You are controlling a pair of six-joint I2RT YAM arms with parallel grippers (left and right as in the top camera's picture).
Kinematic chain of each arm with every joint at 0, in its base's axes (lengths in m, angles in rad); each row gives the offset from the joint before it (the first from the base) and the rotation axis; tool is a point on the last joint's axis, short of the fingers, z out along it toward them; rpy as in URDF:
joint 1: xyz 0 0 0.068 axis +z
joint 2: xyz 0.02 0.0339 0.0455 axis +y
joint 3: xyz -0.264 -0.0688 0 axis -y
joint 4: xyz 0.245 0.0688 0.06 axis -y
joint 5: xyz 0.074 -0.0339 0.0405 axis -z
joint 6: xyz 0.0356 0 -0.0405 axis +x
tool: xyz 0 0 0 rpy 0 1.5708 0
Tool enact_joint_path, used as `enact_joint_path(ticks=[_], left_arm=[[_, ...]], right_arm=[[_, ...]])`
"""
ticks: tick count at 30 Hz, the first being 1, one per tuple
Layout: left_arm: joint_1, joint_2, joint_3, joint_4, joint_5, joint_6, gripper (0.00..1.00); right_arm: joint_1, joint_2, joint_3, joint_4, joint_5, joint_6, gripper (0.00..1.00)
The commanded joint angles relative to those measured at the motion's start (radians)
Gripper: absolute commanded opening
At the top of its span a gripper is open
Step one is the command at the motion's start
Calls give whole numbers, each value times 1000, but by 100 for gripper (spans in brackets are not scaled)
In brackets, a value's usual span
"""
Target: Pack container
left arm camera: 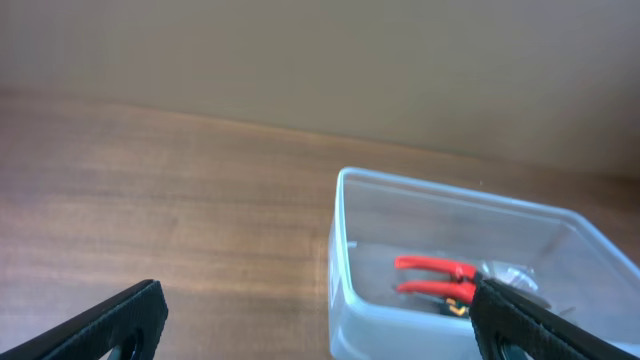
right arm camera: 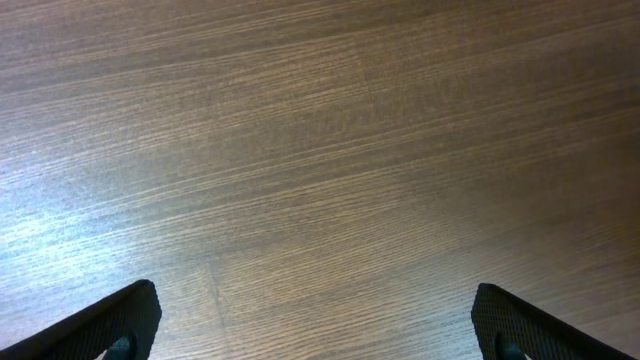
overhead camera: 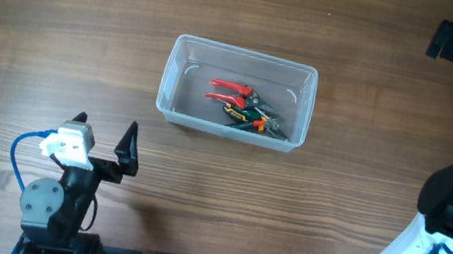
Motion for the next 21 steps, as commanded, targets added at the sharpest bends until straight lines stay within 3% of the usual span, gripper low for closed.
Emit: enact_joint_path(ticks=[1, 6, 21], left_arm=[[-5, -24, -20, -34, 19, 20, 100], [-6, -25, -89, 55, 27, 19, 100], [2, -94, -158, 53, 26, 24, 100]], right_arm=[[3, -16, 10, 3, -6, -3, 100], [3, -16, 10, 3, -6, -3, 100], [3, -16, 10, 6, -6, -3, 100]])
